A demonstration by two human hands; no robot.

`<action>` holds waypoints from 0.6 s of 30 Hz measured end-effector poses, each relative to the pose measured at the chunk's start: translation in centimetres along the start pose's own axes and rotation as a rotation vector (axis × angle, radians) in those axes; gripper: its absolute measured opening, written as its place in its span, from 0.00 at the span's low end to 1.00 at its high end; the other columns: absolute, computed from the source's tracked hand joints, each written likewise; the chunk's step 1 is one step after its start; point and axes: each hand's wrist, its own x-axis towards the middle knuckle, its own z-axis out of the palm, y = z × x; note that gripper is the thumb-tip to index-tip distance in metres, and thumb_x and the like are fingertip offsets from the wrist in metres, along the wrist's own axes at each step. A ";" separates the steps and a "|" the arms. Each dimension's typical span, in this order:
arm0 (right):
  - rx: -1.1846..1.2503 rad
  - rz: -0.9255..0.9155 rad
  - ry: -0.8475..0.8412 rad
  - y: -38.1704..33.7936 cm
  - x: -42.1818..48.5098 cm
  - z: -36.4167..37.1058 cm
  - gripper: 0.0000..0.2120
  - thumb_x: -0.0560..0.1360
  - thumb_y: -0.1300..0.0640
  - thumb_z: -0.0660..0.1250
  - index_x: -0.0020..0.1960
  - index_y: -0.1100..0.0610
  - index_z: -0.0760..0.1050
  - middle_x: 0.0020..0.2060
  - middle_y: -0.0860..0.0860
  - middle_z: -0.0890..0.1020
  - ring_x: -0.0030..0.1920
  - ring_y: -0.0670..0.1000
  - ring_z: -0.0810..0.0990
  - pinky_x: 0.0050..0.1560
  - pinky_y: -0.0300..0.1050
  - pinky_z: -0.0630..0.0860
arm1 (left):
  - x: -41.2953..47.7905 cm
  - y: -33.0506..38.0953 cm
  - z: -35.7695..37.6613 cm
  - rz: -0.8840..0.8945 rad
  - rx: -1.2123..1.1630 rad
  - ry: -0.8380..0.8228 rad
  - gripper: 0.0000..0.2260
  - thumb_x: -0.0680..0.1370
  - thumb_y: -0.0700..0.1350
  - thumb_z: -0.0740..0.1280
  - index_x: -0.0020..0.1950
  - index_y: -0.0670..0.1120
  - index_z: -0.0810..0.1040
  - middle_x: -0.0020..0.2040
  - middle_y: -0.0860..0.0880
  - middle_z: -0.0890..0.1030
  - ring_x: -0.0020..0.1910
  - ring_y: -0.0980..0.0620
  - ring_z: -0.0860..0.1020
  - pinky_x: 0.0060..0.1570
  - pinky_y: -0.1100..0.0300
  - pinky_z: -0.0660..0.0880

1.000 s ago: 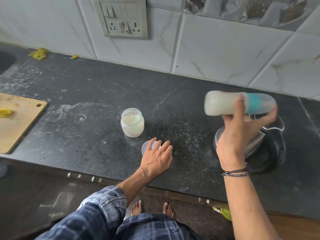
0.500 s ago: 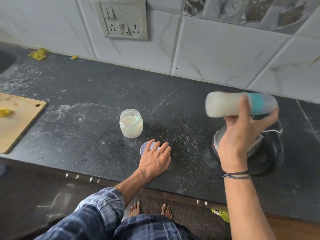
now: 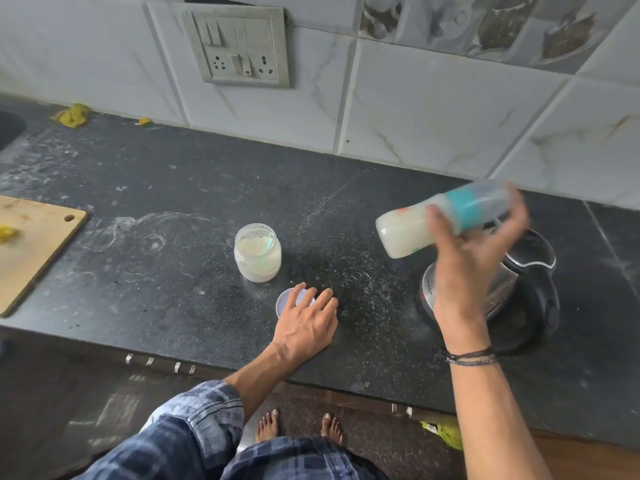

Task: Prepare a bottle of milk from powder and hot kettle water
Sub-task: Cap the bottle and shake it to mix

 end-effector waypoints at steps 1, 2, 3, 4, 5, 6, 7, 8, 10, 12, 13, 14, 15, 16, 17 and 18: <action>0.059 -0.025 0.082 -0.1 0.0 0.0 0.42 0.72 0.54 0.82 0.75 0.49 0.59 0.65 0.49 0.77 0.59 0.47 0.84 0.56 0.54 0.83 | 0.1 0.0 0.0 -0.006 -0.002 0.004 0.06 0.81 0.47 0.64 0.51 0.47 0.80 0.55 0.50 0.81 0.48 0.44 0.79 0.66 0.43 0.71; 0.101 -0.035 0.155 0.1 0.1 0.0 0.44 0.71 0.51 0.82 0.76 0.49 0.58 0.66 0.50 0.77 0.60 0.48 0.84 0.56 0.59 0.84 | 0.1 0.0 0.0 -0.011 -0.001 0.003 0.06 0.81 0.46 0.64 0.51 0.47 0.80 0.55 0.50 0.81 0.48 0.44 0.79 0.66 0.43 0.71; 0.112 -0.024 0.184 0.2 0.1 0.3 0.44 0.71 0.51 0.83 0.76 0.50 0.57 0.67 0.52 0.76 0.61 0.49 0.84 0.56 0.63 0.83 | 0.1 0.0 0.0 -0.010 0.000 -0.001 0.06 0.81 0.46 0.64 0.51 0.47 0.80 0.55 0.50 0.81 0.48 0.45 0.79 0.66 0.43 0.71; 0.089 0.009 0.146 0.2 -0.1 0.6 0.44 0.71 0.52 0.82 0.76 0.51 0.57 0.68 0.54 0.76 0.60 0.50 0.84 0.57 0.64 0.83 | 0.0 -0.1 0.0 -0.003 0.001 -0.004 0.06 0.81 0.46 0.64 0.51 0.47 0.80 0.55 0.50 0.81 0.48 0.45 0.79 0.66 0.43 0.71; 0.029 0.055 0.058 0.4 -0.4 0.9 0.42 0.71 0.56 0.82 0.75 0.52 0.59 0.67 0.56 0.76 0.58 0.50 0.84 0.57 0.62 0.83 | -0.1 -0.1 -0.1 0.001 0.002 -0.005 0.07 0.81 0.47 0.64 0.51 0.47 0.80 0.55 0.50 0.81 0.48 0.44 0.79 0.66 0.43 0.71; -0.013 0.091 -0.028 0.7 -0.5 0.8 0.41 0.71 0.59 0.81 0.75 0.52 0.60 0.66 0.56 0.76 0.55 0.49 0.84 0.57 0.56 0.83 | -0.1 -0.1 -0.1 0.001 0.003 -0.006 0.07 0.82 0.47 0.64 0.52 0.47 0.80 0.55 0.50 0.81 0.48 0.44 0.79 0.66 0.43 0.70; -0.018 0.092 -0.052 0.7 -0.7 0.7 0.41 0.71 0.60 0.81 0.75 0.52 0.60 0.65 0.55 0.77 0.54 0.48 0.84 0.55 0.52 0.82 | 0.0 -0.1 -0.1 0.000 0.002 -0.008 0.07 0.82 0.47 0.64 0.52 0.47 0.80 0.55 0.50 0.82 0.48 0.44 0.79 0.66 0.43 0.70; 0.015 0.069 -0.012 0.5 -0.8 0.8 0.41 0.71 0.59 0.81 0.75 0.52 0.60 0.65 0.52 0.77 0.55 0.47 0.84 0.55 0.51 0.82 | 0.1 0.0 -0.2 -0.001 0.002 -0.009 0.07 0.82 0.47 0.64 0.51 0.47 0.80 0.55 0.50 0.82 0.48 0.44 0.79 0.66 0.43 0.71; 0.129 0.048 0.144 0.4 -0.5 0.9 0.43 0.69 0.49 0.83 0.74 0.49 0.60 0.67 0.52 0.75 0.58 0.46 0.84 0.54 0.55 0.83 | 0.2 0.1 -0.3 -0.013 0.005 -0.009 0.07 0.82 0.47 0.64 0.51 0.47 0.80 0.54 0.50 0.82 0.48 0.45 0.79 0.65 0.43 0.71; 0.128 0.075 0.137 0.3 -0.3 1.2 0.43 0.69 0.48 0.84 0.73 0.47 0.60 0.69 0.55 0.74 0.59 0.48 0.83 0.55 0.61 0.84 | 0.2 0.1 -0.6 -0.012 0.005 -0.023 0.07 0.82 0.47 0.64 0.51 0.47 0.80 0.54 0.50 0.82 0.48 0.45 0.79 0.65 0.43 0.72; 0.059 0.102 0.039 0.4 -0.4 1.2 0.40 0.70 0.52 0.83 0.72 0.46 0.62 0.67 0.56 0.76 0.57 0.49 0.84 0.56 0.62 0.84 | 0.1 0.1 -0.6 -0.008 0.005 -0.030 0.07 0.82 0.47 0.64 0.51 0.47 0.80 0.54 0.50 0.82 0.48 0.45 0.79 0.65 0.43 0.72; -0.015 0.123 -0.078 0.7 -0.6 1.2 0.38 0.70 0.56 0.82 0.71 0.45 0.63 0.64 0.55 0.80 0.55 0.49 0.84 0.55 0.58 0.84 | 0.1 0.1 -0.7 -0.009 0.004 -0.035 0.07 0.81 0.47 0.64 0.51 0.47 0.80 0.54 0.50 0.82 0.48 0.45 0.79 0.65 0.44 0.71; -0.051 0.116 -0.144 0.8 -0.9 1.0 0.38 0.70 0.58 0.81 0.72 0.45 0.64 0.61 0.51 0.82 0.53 0.48 0.84 0.53 0.51 0.84 | 0.1 0.1 -0.7 -0.012 0.002 -0.040 0.07 0.81 0.47 0.64 0.51 0.47 0.80 0.54 0.50 0.81 0.48 0.45 0.79 0.65 0.44 0.71; -0.051 0.079 -0.144 0.7 -1.0 0.8 0.39 0.70 0.58 0.81 0.73 0.46 0.63 0.59 0.46 0.83 0.52 0.46 0.85 0.52 0.47 0.83 | 0.2 0.1 -0.7 -0.014 0.000 -0.043 0.07 0.82 0.47 0.64 0.51 0.47 0.80 0.54 0.51 0.81 0.49 0.45 0.79 0.66 0.44 0.71; -0.009 0.048 -0.093 0.7 -1.0 0.8 0.40 0.71 0.57 0.82 0.74 0.47 0.61 0.60 0.43 0.82 0.53 0.46 0.85 0.52 0.46 0.82 | 0.2 0.1 -0.7 -0.017 0.001 -0.041 0.07 0.82 0.47 0.64 0.51 0.47 0.80 0.54 0.51 0.81 0.49 0.45 0.79 0.66 0.43 0.71; 0.046 0.038 -0.016 0.6 -1.0 0.9 0.42 0.71 0.54 0.82 0.75 0.49 0.59 0.63 0.44 0.81 0.55 0.45 0.84 0.54 0.50 0.83 | 0.2 0.2 -0.7 -0.020 0.003 -0.040 0.07 0.82 0.47 0.63 0.51 0.47 0.81 0.54 0.51 0.81 0.48 0.45 0.79 0.66 0.43 0.72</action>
